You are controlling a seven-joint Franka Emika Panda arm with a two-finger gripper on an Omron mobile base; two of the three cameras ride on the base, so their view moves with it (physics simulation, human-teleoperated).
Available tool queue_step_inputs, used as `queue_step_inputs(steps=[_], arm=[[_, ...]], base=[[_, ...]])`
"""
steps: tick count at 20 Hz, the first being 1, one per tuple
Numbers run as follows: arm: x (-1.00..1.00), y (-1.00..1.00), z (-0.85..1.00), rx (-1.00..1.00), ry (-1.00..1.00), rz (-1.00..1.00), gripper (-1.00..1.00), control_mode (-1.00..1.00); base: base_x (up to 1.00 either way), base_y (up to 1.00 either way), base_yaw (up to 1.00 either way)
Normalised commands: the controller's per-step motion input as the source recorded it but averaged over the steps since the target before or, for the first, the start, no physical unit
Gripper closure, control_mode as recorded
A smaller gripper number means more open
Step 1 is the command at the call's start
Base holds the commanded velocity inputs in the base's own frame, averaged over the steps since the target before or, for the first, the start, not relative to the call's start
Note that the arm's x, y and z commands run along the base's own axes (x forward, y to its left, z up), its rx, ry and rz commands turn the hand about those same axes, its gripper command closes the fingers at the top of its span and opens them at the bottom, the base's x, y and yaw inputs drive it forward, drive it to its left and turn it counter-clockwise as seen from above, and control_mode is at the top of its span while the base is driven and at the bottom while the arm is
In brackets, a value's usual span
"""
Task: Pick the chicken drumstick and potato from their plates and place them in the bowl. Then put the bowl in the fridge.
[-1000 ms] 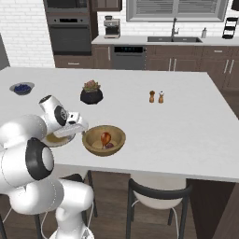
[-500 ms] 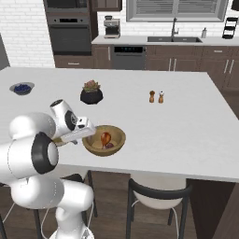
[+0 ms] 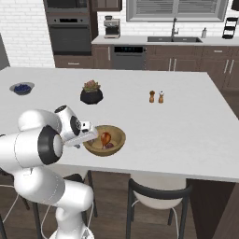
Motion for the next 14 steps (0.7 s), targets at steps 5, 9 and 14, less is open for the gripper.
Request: queue_step_inputs(steps=[5,9,14], arm=[[0.10,-0.11,-0.18,0.00,0.00,0.06,-1.00,-1.00],[0.11,-0.08,-0.14,0.00,0.00,0.07,1.00,-1.00],[0.03,-0.07,-0.06,0.00,0.00,0.05,1.00,-1.00]], base=[[0.00,0.00,0.00],[0.00,0.00,0.00],[0.00,0.00,0.00]])
